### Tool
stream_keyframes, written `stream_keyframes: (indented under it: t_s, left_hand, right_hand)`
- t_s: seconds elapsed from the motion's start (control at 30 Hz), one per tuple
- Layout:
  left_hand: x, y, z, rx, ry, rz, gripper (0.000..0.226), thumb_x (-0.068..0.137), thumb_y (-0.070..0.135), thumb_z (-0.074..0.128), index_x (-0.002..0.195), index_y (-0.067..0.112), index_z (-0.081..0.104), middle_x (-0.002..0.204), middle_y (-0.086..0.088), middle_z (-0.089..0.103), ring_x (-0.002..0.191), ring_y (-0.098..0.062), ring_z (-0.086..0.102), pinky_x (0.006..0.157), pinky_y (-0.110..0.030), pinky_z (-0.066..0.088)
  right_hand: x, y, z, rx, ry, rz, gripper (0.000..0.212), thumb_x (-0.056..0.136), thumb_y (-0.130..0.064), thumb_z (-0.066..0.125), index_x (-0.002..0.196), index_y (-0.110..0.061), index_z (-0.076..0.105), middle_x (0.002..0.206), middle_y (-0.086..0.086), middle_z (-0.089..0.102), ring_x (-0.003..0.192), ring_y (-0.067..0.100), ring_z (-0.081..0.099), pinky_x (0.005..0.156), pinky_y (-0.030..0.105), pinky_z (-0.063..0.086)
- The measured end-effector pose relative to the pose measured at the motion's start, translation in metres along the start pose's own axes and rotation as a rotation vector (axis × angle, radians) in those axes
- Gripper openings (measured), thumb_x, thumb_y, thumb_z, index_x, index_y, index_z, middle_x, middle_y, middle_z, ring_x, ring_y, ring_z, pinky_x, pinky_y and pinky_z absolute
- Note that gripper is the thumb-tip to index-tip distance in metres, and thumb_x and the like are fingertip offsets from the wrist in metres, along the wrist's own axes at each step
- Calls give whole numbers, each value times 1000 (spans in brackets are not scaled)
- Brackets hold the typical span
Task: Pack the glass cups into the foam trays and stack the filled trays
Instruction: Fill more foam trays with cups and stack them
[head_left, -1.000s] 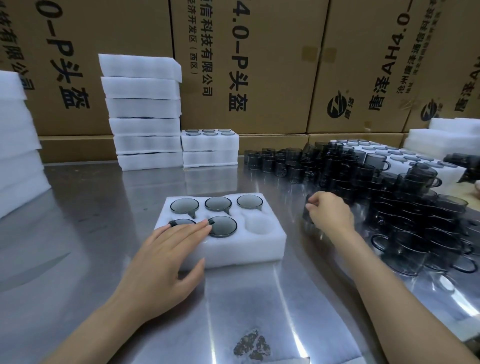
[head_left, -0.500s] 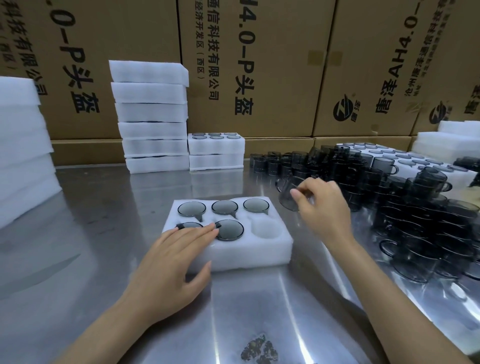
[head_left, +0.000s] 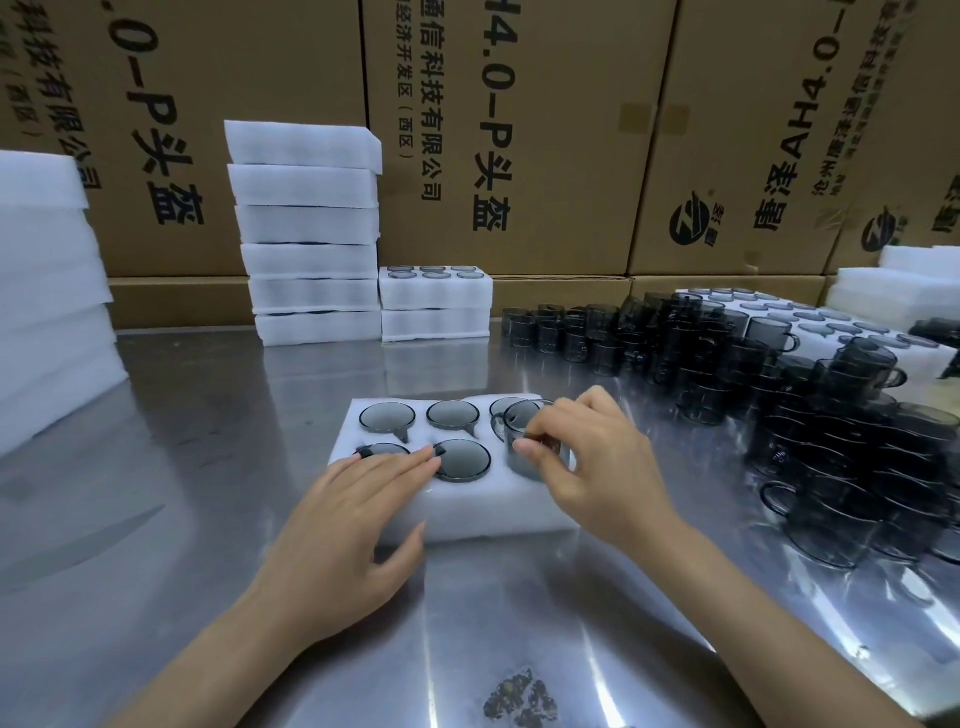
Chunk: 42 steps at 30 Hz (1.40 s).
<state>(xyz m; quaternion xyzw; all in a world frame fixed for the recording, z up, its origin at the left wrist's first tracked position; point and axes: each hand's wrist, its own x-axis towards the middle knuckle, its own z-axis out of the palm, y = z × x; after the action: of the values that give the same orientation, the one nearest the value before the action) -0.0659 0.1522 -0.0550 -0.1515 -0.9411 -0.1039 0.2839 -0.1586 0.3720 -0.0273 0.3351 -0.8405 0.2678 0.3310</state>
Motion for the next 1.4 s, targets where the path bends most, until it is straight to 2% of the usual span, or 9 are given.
stream_keyframes:
  t_s: [0.4,0.53,0.63,0.77,0.87,1.0,1.2,1.3,1.4]
  left_hand:
    - [4,5,-3,42,-18,2,51,81,36,45,124,13,62,129,6,59,114,-16,58,101,-30,33]
    - [9,16,-5,51,-11,9,54,80,39,47,126,13,61,131,5,58,117,-16,56,103,-33,32]
    - [17,28,0,32,-46,25,62,84,45,43,140,18,46,146,8,42,132,-11,43,112,-34,27]
    - [36,46,15,21,-147,58,74,84,59,22,150,28,7,157,15,2,144,-1,0,114,-23,-11]
    - [42,52,24,-3,-174,66,77,80,59,21,148,25,27,155,12,20,144,-6,16,112,-21,-11]
    - [43,54,24,-11,-135,81,63,76,48,42,126,14,61,133,1,57,121,-15,56,108,-40,27]
    - [36,46,26,44,-190,27,71,88,62,18,151,32,4,154,22,-4,143,4,-4,107,-17,-22]
    - [26,31,11,-47,-129,-165,67,91,61,28,149,36,6,154,26,1,140,8,1,114,-20,-8]
    - [14,4,-6,-181,38,-561,62,93,55,38,148,31,21,153,20,20,141,-3,19,116,-31,11]
  right_hand:
    - [-4,5,6,27,-179,86,22,88,-41,60,72,-30,49,70,-15,53,79,8,36,63,35,45]
    - [-5,4,0,71,-57,73,25,86,-51,52,98,-32,63,93,-22,52,89,3,42,72,17,40]
    - [-3,5,-3,78,-60,90,42,90,-41,42,128,-31,55,128,-25,49,117,-6,38,93,6,28]
    - [-8,11,3,13,-336,122,47,100,-34,28,147,-28,30,153,-19,23,139,-7,12,114,14,7]
    - [-11,12,5,-4,-500,172,47,101,-32,25,148,-31,25,154,-20,18,142,-5,10,116,20,10]
    - [-12,14,6,-40,-536,154,48,101,-33,24,149,-32,21,155,-21,13,142,-5,7,115,19,8]
    - [-15,8,13,317,-358,368,48,98,-32,43,145,-29,32,141,-30,25,134,-12,17,107,7,11]
    - [-13,9,5,461,-345,554,31,93,-43,51,124,-39,47,121,-42,42,117,-19,39,94,3,28]
    - [-12,15,1,534,-410,769,52,86,-62,46,110,-18,62,113,-10,63,110,9,57,93,25,41]
